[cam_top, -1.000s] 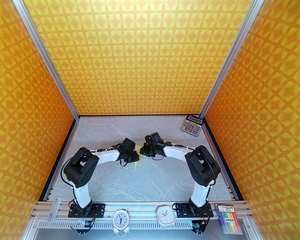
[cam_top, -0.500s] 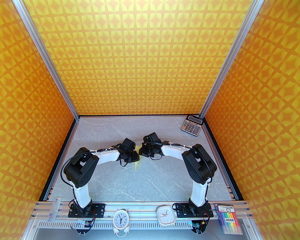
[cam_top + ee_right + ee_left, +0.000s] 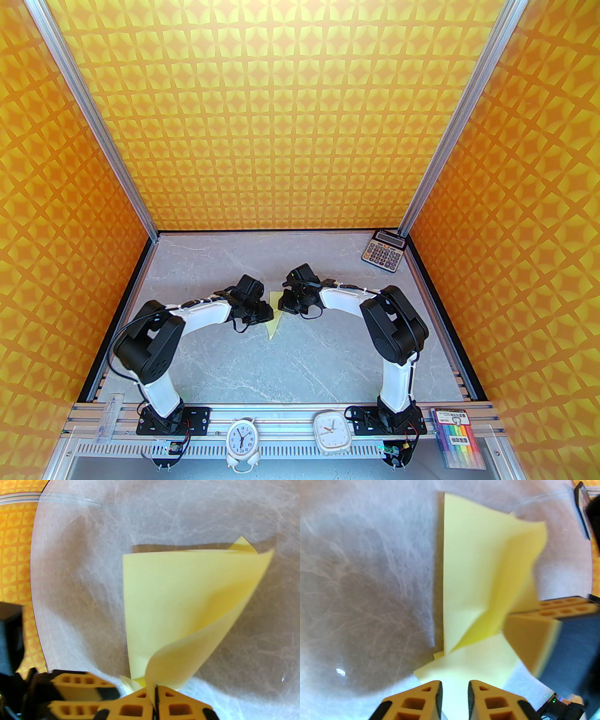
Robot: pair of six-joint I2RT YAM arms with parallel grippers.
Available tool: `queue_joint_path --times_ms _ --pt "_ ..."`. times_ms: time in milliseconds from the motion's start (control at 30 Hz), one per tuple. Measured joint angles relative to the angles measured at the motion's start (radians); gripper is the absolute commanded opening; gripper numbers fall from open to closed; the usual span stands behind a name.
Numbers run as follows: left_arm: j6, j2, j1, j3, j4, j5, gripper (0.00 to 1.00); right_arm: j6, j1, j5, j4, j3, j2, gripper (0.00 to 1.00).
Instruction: Fold a paper plane with a square sheet of paper (fold left side to right side)
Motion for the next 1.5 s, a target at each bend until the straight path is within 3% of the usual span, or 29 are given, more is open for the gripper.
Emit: queue_joint_path --times_ms 100,400,600,667,1067,1233,1500 --pt "0.005 -0.01 0.0 -0.012 0.005 0.005 0.21 0.0 0.0 0.001 -0.011 0.006 0.0 0.11" --pt "0.008 -0.006 0.0 -0.033 0.017 0.022 0.18 0.0 0.0 0.002 -0.016 0.008 0.0 0.1" --pt "0.007 0.026 -0.002 -0.02 0.04 0.048 0.18 0.0 0.0 0.013 -0.008 -0.019 -0.008 0.15" --pt "0.008 0.042 -0.005 -0.007 0.046 0.055 0.18 0.001 0.0 0.021 -0.008 -0.038 -0.018 0.24" --pt "0.008 0.109 -0.026 0.027 0.061 0.074 0.18 0.0 0.0 0.039 -0.005 -0.076 -0.066 0.35" --pt "0.009 0.127 -0.028 0.033 0.077 0.088 0.18 -0.001 0.0 0.05 -0.005 -0.09 -0.087 0.48" --pt "0.009 0.137 -0.037 0.042 0.083 0.096 0.18 -0.003 -0.001 0.047 0.011 -0.134 -0.13 0.39"
